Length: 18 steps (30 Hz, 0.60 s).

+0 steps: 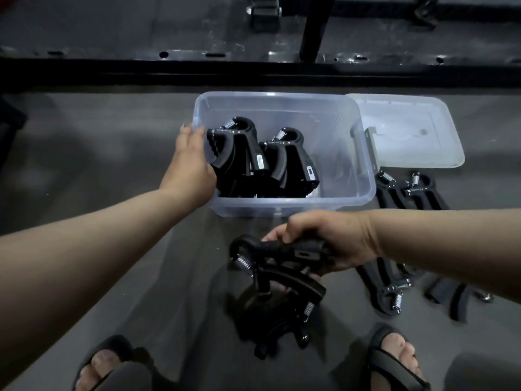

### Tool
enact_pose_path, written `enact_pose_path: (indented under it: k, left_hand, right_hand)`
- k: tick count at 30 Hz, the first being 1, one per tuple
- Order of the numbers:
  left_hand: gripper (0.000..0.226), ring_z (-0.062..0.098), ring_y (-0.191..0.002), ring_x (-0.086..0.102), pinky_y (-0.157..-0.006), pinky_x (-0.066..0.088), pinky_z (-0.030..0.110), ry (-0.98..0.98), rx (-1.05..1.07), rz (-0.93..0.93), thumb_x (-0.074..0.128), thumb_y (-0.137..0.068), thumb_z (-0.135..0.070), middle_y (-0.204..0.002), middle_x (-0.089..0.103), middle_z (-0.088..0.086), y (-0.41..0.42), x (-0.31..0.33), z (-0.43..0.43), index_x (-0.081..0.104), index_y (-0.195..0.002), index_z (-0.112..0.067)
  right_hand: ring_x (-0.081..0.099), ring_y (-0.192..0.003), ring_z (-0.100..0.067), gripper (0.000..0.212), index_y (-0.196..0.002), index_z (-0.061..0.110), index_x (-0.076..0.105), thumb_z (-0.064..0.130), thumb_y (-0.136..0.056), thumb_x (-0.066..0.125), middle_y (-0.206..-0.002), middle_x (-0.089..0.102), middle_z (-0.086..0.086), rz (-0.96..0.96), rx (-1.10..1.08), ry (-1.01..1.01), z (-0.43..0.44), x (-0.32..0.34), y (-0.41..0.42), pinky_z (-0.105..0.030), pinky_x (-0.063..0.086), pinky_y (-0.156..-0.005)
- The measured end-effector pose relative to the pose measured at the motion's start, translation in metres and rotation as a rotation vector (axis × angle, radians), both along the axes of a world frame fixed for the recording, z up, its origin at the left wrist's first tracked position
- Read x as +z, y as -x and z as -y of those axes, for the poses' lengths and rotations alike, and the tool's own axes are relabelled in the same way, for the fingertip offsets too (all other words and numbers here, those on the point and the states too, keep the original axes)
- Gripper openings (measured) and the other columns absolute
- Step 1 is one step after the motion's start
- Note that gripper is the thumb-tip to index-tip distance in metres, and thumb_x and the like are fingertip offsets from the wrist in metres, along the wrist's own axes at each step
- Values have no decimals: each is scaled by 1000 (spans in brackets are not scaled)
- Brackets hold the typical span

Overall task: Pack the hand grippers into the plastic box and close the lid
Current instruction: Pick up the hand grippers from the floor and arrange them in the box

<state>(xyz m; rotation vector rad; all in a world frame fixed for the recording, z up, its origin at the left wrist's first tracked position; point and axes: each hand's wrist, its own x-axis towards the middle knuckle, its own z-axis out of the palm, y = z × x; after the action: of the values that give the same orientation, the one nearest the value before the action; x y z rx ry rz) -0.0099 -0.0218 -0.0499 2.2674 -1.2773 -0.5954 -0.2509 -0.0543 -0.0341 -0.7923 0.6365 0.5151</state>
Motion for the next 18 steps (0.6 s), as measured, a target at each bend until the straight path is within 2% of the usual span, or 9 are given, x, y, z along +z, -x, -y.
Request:
enact_pose_path:
  k: [3, 5, 6, 8, 10, 12, 13, 15, 18]
  left_hand:
    - [71, 21, -147, 12, -113, 16, 30, 5, -10, 5, 33, -86, 6, -161, 2, 4, 0, 0, 0, 19, -151, -19]
    - [71, 21, -147, 11, -114, 17, 32, 7, -12, 6, 34, -86, 5, -161, 1, 4, -1, -1, 0, 18, -151, -19]
    - [71, 20, -147, 11, -114, 17, 32, 4, -10, 6, 34, -86, 5, -161, 1, 3, -1, -2, 0, 18, -151, -20]
    - [71, 19, -148, 8, -114, 15, 31, 1, -6, 4, 35, -86, 4, -161, 0, 3, -2, -2, 0, 17, -151, -20]
    - [71, 19, -148, 7, -114, 14, 31, 7, -11, -1, 34, -87, 4, -161, -1, 4, -2, -3, 1, 17, -151, -20]
    - [71, 19, -148, 7, -114, 15, 30, 17, -18, -2, 33, -86, 5, -161, 0, 6, -2, -3, 0, 17, -151, -19]
    - [71, 19, -148, 7, -114, 15, 30, 22, -21, -1, 33, -86, 5, -161, 0, 6, -2, -3, 0, 17, -151, -18]
    - [71, 18, -148, 4, -114, 13, 29, 21, -18, 5, 32, -86, 5, -161, 0, 6, -2, -4, 0, 17, -151, -17]
    - [70, 16, -148, 4, -115, 13, 29, 18, -7, 13, 33, -87, 4, -161, 1, 4, -2, -5, 1, 18, -152, -17]
  right_hand:
    - [52, -104, -38, 52, -124, 10, 52, 18, -74, 43, -108, 52, -19, 131, -20, -157, 31, 34, 0, -42, 34, -84]
    - [57, -103, -41, 52, -126, 4, 53, 18, -78, 40, -115, 55, -24, 206, -61, -170, 54, 57, 1, -48, 44, -88]
    - [61, -103, -40, 48, -126, 5, 55, 21, -83, 41, -116, 58, -26, 251, -78, -112, 63, 67, 2, -49, 51, -86]
    - [65, -110, -35, 39, -126, 12, 59, 28, -91, 51, -119, 65, -19, 292, -144, 139, 76, 79, 1, -47, 55, -85]
    - [60, -120, -34, 38, -133, 13, 56, 19, -96, 46, -126, 64, -14, 224, -294, 329, 90, 74, -1, -47, 51, -94]
    - [59, -122, -32, 39, -135, 2, 50, 10, -98, 41, -130, 62, -14, 79, -467, 378, 100, 60, -6, -46, 49, -99]
    - [63, -116, -29, 36, -130, -3, 51, 9, -98, 41, -126, 64, -12, -6, -549, 380, 103, 51, -9, -43, 55, -92]
    - [67, -91, -20, 21, -115, 5, 54, 8, -98, 42, -104, 65, -9, -153, -662, 417, 109, 32, -13, -33, 60, -72]
    - [65, -63, -10, 15, -101, 9, 61, 11, -99, 46, -78, 69, -2, -251, -772, 451, 116, 13, -22, -25, 53, -66]
